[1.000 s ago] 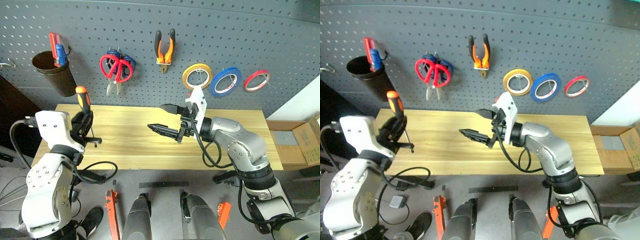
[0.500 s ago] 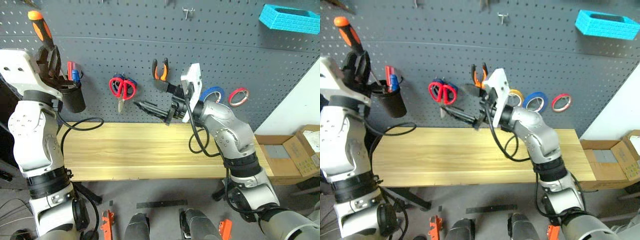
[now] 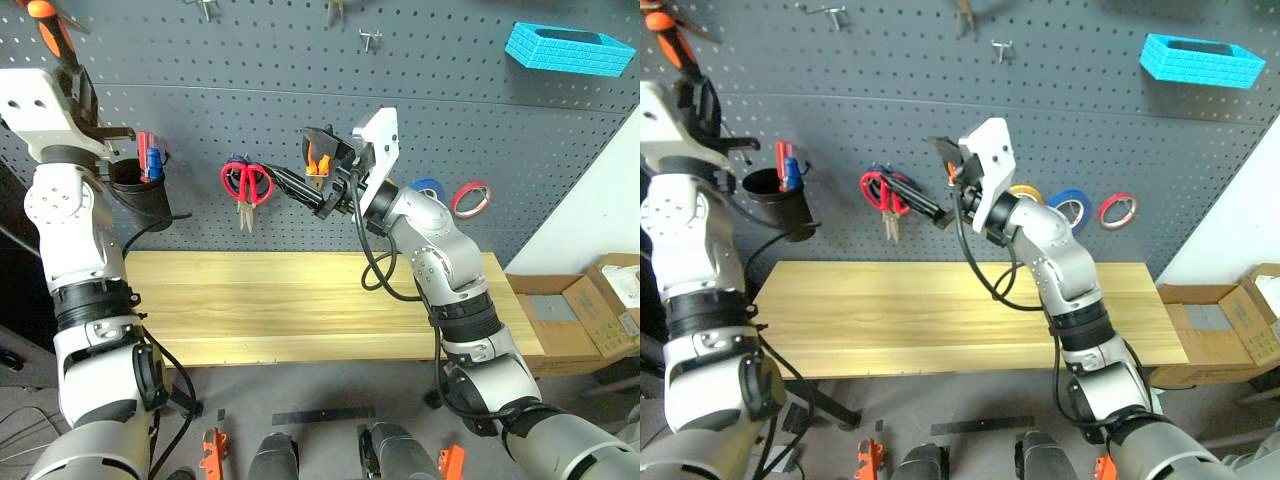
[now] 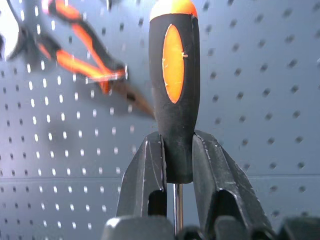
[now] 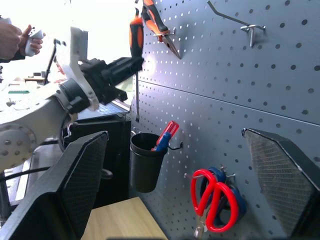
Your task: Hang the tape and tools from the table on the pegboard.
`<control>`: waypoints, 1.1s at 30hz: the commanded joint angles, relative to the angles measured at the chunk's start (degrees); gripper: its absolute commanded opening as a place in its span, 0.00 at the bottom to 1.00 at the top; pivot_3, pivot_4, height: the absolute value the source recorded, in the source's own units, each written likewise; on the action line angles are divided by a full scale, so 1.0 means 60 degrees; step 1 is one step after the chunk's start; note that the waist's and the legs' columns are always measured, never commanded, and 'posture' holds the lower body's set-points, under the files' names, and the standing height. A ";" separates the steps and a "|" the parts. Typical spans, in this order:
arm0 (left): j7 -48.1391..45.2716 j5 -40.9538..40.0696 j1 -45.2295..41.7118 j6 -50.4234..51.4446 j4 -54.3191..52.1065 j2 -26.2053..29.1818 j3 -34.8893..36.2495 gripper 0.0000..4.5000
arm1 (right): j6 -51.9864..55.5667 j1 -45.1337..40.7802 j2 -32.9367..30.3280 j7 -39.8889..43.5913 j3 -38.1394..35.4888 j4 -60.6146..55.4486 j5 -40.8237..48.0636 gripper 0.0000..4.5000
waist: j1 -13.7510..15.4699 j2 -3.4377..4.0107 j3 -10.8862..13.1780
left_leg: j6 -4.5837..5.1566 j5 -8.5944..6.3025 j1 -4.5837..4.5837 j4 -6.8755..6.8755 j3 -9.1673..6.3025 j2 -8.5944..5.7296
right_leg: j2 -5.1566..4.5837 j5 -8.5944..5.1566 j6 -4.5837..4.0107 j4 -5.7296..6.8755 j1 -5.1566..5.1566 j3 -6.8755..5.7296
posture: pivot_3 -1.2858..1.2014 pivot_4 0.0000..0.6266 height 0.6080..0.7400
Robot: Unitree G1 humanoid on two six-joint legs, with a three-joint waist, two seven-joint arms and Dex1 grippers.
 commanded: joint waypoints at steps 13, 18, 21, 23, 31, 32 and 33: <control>0.0440 0.0459 -0.0946 -0.2218 0.4042 0.0300 -0.0662 0.09 | -0.0013 -0.0108 -0.0119 -0.0004 -0.0114 -0.0422 -0.0204 1.00 | -0.0140 -0.0009 -0.0119 | 0.0003 0.0002 0.0001 0.0005 0.0002 0.0000 | 0.0000 0.0006 -0.0007 0.0011 0.0002 0.0000 | 0.49 0.00 1.00; 0.0459 0.0204 -0.1013 -0.2291 0.4535 0.0237 -0.0586 0.17 | 0.0049 -0.0082 -0.0187 -0.0006 -0.0147 -0.0477 -0.0207 1.00 | -0.0287 -0.0012 -0.0123 | 0.0004 0.0002 0.0001 0.0007 0.0002 0.0001 | -0.0002 0.0013 -0.0017 0.0016 0.0002 0.0001 | 0.49 0.00 1.00; 0.0594 0.0117 -0.0992 -0.2278 0.4643 0.0238 -0.0533 0.38 | 0.0067 -0.0077 -0.0226 -0.0002 -0.0151 -0.0472 -0.0208 1.00 | -0.0319 -0.0012 -0.0123 | 0.0004 0.0003 0.0003 0.0007 0.0001 0.0001 | -0.0002 0.0014 -0.0018 0.0020 0.0001 0.0001 | 0.49 0.00 1.00; 0.0594 0.0088 -0.0949 -0.2289 0.4620 0.0246 -0.0523 0.54 | 0.0075 -0.0083 -0.0231 -0.0005 -0.0147 -0.0464 -0.0203 1.00 | -0.0341 -0.0013 -0.0124 | 0.0004 0.0003 0.0002 0.0007 0.0001 0.0001 | -0.0002 0.0016 -0.0022 0.0021 0.0001 0.0001 | 0.49 0.00 1.00; -0.0671 -0.0861 -0.0294 -0.2242 0.3296 0.0044 -0.0319 0.99 | 0.0167 0.0025 -0.0382 0.0318 -0.0054 -0.0462 -0.0125 1.00 | -0.0371 -0.0015 -0.0132 | 0.0006 0.0004 0.0005 0.0009 0.0000 0.0001 | -0.0002 0.0032 -0.0047 0.0026 0.0003 0.0001 | 0.49 0.00 1.00; -0.1079 -0.1106 -0.0065 -0.2094 0.2791 -0.0022 -0.0337 0.99 | 0.0256 0.0093 -0.0499 0.0534 0.0011 -0.0517 -0.0070 1.00 | -0.0372 -0.0014 -0.0136 | 0.0006 0.0004 0.0005 0.0009 0.0000 0.0001 | -0.0002 0.0032 -0.0048 0.0025 0.0004 0.0000 | 0.50 0.00 1.00; -0.1318 -0.1255 0.0103 -0.1973 0.2440 -0.0067 -0.0349 0.99 | 0.0305 0.0139 -0.0576 0.0691 0.0050 -0.0535 -0.0041 1.00 | -0.0371 -0.0013 -0.0142 | 0.0006 0.0004 0.0005 0.0009 0.0000 0.0001 | -0.0004 0.0033 -0.0049 0.0023 0.0007 0.0001 | 0.50 0.00 1.00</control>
